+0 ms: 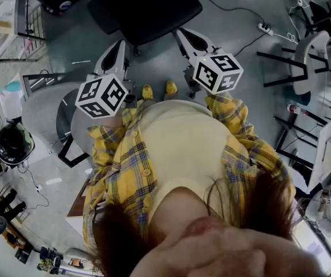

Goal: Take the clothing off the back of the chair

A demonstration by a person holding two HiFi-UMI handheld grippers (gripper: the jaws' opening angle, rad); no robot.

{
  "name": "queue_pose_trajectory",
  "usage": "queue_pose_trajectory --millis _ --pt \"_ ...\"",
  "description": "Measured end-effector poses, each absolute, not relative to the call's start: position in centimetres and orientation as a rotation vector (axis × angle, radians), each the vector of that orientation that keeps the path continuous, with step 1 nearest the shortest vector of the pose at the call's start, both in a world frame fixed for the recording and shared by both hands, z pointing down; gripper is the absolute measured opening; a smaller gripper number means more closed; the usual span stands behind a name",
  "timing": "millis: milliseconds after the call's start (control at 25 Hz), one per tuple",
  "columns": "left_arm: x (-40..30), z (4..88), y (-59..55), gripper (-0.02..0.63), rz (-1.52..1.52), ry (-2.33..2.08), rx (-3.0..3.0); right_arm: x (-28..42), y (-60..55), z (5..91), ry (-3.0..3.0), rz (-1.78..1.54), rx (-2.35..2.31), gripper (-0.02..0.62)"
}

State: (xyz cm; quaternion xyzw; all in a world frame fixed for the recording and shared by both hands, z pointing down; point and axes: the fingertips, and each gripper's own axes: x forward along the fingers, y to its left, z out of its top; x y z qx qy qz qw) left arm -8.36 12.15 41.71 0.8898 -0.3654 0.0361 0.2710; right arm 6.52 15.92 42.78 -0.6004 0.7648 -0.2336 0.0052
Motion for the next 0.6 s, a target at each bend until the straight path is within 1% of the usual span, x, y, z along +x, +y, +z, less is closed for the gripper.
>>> queue_pose_trajectory --millis 600 --pt "-8.1 43.1 12.3 0.005 0.131 -1.053 2.339 7.8 15.3 43.7 2.389 -0.825 -1.791 0.014"
